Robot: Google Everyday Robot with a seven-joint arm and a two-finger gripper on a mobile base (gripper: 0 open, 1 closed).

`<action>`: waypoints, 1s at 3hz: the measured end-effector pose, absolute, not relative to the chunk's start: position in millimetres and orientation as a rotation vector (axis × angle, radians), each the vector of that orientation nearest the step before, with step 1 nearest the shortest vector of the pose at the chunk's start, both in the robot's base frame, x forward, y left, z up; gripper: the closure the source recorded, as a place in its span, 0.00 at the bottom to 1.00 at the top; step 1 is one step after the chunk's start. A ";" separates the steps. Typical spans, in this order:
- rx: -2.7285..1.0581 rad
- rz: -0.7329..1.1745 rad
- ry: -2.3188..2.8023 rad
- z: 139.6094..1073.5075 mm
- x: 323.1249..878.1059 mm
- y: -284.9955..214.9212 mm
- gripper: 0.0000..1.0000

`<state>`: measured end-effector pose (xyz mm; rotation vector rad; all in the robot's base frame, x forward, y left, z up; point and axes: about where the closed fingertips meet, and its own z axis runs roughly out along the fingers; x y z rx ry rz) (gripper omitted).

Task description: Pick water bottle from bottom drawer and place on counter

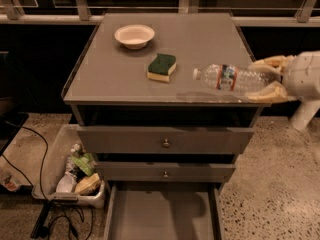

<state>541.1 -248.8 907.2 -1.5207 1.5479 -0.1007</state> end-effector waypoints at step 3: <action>-1.297 0.109 1.537 935.5 652.8 -269.3 1.00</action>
Offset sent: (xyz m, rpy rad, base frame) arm 0.1370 -0.0347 0.0503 0.3098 0.0137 -0.0388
